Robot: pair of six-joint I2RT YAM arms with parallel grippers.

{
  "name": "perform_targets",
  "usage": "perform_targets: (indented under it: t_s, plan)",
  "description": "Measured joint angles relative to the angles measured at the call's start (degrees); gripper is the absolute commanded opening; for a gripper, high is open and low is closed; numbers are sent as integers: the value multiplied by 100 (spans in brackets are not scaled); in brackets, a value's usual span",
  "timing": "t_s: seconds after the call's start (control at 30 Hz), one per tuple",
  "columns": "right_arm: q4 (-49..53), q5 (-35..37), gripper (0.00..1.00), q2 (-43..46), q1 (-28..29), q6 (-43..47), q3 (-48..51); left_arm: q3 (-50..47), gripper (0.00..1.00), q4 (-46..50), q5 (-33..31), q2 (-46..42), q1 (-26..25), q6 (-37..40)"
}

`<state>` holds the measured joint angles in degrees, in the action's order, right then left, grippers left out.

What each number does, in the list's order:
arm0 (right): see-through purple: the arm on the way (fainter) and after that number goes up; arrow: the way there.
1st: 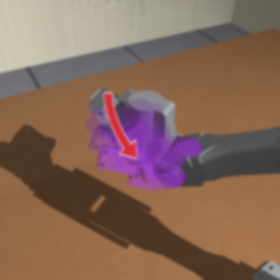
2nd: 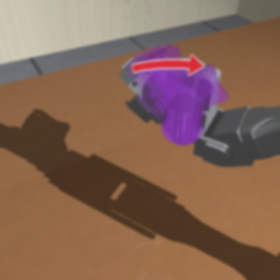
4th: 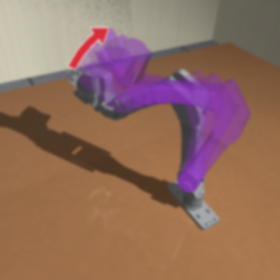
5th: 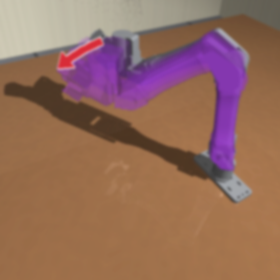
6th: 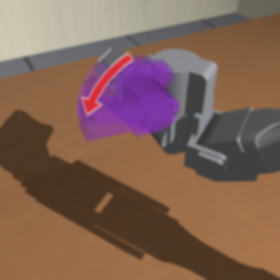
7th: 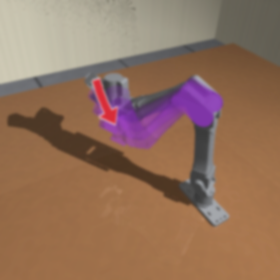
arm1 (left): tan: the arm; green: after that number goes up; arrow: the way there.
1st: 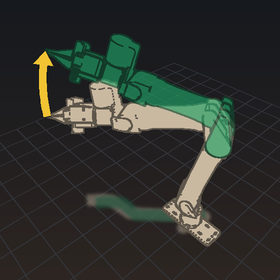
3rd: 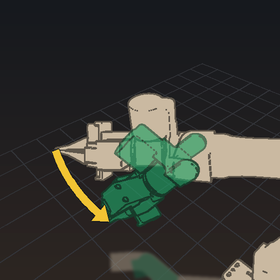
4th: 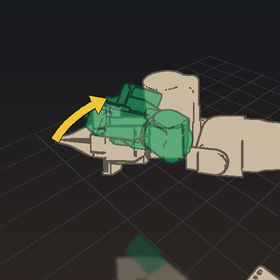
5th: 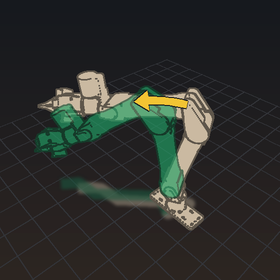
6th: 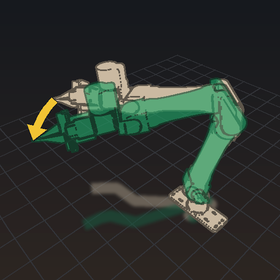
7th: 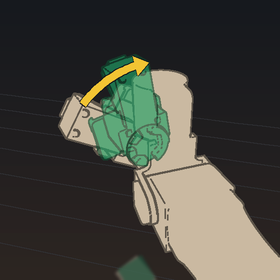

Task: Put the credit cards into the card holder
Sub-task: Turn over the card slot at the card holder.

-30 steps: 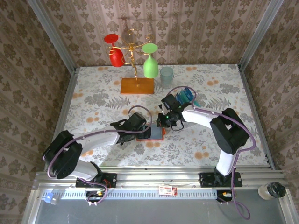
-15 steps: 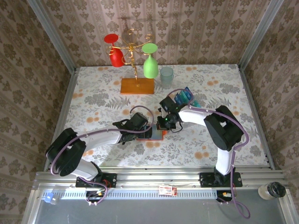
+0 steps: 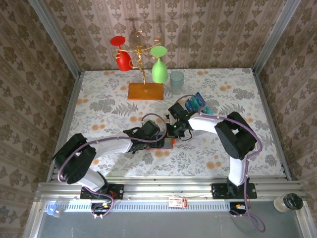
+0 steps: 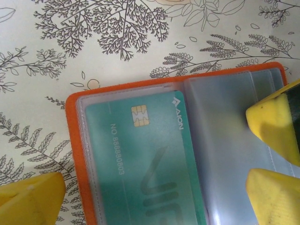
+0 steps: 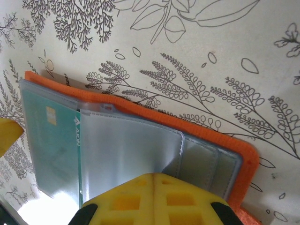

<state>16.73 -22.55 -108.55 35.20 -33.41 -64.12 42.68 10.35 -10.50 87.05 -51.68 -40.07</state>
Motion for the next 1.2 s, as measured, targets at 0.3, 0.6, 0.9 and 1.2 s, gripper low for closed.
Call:
perform_targets:
  t_s: [0.3,0.6,0.9,1.2]
  plan:
    - [-26,-26,2,-11,0,-28,0,-85,87,-111,-2,114,0,-17]
    - [-20,-37,9,13,-35,-90,-2,-286,77,-339,-76,111,-4,-22]
    - [-107,-15,24,490,-131,-282,201,-330,77,-413,-111,109,-4,-22]
    - [-271,-20,27,452,-131,-409,365,-345,77,-446,-116,109,-4,-24]
